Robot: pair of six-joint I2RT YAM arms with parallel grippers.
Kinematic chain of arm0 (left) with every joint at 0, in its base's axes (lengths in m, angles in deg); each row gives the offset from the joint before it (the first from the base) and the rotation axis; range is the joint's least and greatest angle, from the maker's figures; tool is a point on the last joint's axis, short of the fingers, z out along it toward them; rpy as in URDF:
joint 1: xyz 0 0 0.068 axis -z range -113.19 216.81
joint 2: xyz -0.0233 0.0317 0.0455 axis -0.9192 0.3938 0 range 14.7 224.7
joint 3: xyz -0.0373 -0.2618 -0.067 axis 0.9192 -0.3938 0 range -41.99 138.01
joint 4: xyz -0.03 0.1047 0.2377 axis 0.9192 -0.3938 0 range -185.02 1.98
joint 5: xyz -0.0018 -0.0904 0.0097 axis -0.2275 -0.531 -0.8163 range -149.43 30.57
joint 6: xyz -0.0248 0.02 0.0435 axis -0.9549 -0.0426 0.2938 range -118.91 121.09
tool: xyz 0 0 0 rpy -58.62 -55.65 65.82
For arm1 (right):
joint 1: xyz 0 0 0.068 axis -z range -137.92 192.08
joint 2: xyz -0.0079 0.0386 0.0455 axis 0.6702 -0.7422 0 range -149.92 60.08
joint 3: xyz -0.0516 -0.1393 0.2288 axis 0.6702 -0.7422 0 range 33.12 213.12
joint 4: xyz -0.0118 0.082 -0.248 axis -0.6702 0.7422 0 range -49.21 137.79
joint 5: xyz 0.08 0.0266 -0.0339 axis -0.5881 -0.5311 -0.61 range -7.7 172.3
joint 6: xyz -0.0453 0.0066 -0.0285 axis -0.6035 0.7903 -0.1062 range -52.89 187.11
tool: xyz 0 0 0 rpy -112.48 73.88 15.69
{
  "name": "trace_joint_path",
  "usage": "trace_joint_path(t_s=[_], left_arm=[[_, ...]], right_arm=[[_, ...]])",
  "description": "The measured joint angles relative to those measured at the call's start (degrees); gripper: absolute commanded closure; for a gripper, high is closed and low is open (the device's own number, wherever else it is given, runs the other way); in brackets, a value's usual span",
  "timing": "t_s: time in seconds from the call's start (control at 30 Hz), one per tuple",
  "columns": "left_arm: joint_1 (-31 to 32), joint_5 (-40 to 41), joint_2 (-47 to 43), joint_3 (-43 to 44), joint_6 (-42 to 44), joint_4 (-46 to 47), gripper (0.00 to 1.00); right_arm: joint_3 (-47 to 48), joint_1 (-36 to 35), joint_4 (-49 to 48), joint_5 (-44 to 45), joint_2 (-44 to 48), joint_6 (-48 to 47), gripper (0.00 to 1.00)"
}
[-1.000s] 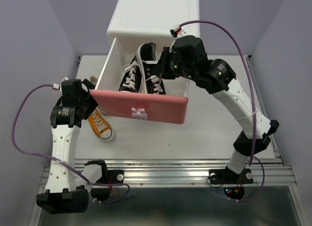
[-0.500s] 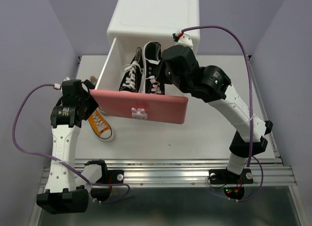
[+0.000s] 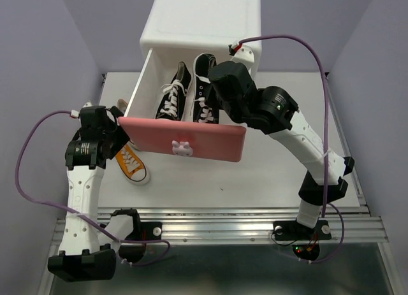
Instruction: Place and organize the shoes in the shoe cabinet
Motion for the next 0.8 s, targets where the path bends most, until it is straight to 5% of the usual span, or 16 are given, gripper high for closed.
trace_joint_path(t_s=[0.8], left_arm=[[0.0, 2.4, -1.6, -0.9, -0.2, -1.5, 0.01]], right_arm=[[0.0, 0.2, -1.1, 1.7, -2.8, 0.5, 0.97]])
